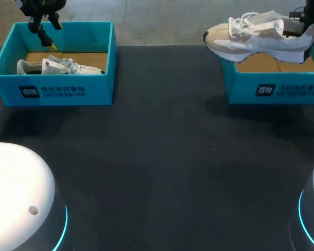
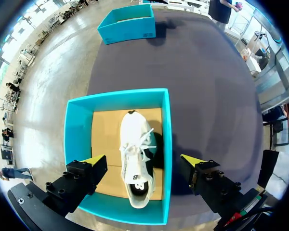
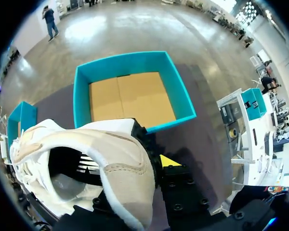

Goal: Take the shoe out of the shoebox, open the shoe tongue, remove and reinsert the insole, then place the shoe into the shoebox

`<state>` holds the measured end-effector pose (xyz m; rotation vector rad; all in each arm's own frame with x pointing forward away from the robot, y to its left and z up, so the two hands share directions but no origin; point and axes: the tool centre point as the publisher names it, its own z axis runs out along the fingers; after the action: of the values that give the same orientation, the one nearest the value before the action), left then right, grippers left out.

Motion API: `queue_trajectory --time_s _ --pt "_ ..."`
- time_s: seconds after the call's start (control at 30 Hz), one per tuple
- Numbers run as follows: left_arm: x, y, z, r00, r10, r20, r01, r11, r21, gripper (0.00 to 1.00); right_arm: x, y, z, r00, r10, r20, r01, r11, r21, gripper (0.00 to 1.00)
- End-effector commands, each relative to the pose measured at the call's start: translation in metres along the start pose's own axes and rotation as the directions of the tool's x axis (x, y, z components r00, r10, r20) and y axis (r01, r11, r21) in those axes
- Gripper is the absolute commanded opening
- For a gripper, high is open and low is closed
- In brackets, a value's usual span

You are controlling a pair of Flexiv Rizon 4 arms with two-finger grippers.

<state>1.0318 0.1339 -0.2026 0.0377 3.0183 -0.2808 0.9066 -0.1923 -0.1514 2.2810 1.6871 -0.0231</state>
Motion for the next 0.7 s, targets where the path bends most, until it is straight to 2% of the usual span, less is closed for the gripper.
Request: queue_trajectory --time_s 0.03,0.7 --pt "0.001 0.0 0.001 1.0 0.002 0.002 -0.002 1.0 0.0 1.0 0.012 -0.026 -0.012 0.999 -0.006 0.043 0.007 0.999 -0.032 0.0" --pt "0.001 0.0 0.001 1.0 0.002 0.002 -0.002 1.0 0.0 1.0 0.081 -0.123 -0.039 1.0 -0.023 0.007 0.023 1.0 -0.009 0.0"
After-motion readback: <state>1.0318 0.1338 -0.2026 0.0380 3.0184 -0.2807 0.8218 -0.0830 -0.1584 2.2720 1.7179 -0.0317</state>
